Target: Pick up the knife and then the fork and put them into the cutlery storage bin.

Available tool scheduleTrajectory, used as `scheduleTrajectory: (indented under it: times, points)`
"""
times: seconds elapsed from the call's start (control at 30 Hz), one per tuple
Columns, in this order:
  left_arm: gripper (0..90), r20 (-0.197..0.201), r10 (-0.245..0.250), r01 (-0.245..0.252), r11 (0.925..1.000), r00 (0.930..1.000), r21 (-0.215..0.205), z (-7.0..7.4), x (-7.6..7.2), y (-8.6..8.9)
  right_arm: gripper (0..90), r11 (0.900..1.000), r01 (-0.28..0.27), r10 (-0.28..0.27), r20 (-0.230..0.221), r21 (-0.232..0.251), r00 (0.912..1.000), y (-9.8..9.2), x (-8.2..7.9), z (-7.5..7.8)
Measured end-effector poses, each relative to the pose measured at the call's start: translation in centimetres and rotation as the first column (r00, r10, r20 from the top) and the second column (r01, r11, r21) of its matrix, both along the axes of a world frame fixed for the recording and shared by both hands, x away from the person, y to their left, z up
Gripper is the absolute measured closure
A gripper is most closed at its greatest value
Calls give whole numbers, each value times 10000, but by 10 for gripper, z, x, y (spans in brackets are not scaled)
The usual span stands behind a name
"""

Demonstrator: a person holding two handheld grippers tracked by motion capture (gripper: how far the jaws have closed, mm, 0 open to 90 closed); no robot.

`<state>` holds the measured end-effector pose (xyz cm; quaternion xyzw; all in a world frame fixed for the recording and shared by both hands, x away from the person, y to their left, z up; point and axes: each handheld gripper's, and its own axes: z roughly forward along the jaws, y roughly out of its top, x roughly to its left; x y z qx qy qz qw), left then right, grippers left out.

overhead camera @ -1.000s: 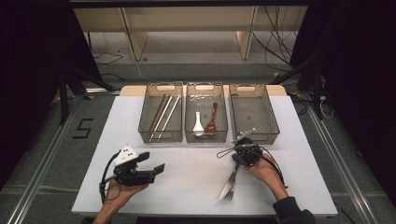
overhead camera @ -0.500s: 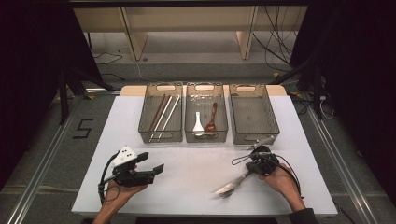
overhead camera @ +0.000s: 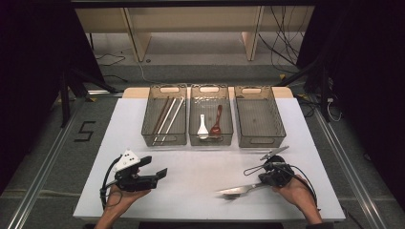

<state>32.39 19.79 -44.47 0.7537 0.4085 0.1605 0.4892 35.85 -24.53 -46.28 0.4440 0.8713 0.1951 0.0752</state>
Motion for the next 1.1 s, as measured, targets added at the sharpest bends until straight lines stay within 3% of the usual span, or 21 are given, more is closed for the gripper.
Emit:
scheduleTrajectory:
  times: [0.27, 0.47, 0.57, 0.67, 0.77, 0.97, 1.1]
  points:
    - [215, 17, -26, 26, 10000, 10000, 38, 0, 0, 0, 900, 10000, -56, 56, -93, 8, 9999, -6, -13, 0]
    - [215, 32, -18, 18, 10000, 10000, 28, 0, 0, 0, 900, 9998, -183, 184, -133, 67, 9997, -8, -12, 1]
    - [215, 32, -21, 21, 10000, 10000, 33, 0, 0, 0, 900, 9996, -292, 292, 210, -5, 9994, -8, -12, 4]
    - [215, 35, -24, 24, 10000, 10000, 34, 0, 0, 0, 810, 9986, -489, 474, 707, 205, 9964, -11, -12, 16]
    - [215, 20, -23, 23, 10000, 10000, 43, 0, 0, 0, 672, 9949, -964, 936, 830, 307, 9921, -11, -16, 28]
    - [215, 13, -6, 6, 10000, 10000, 17, 0, 0, 0, 486, 9818, -1899, 1897, 464, 15, 9808, -4, -24, 28]
    - [214, 7, -12, 12, 10000, 10000, 16, 0, 0, 0, 448, 9735, -2258, 2267, 256, -358, 9736, 0, -26, 22]
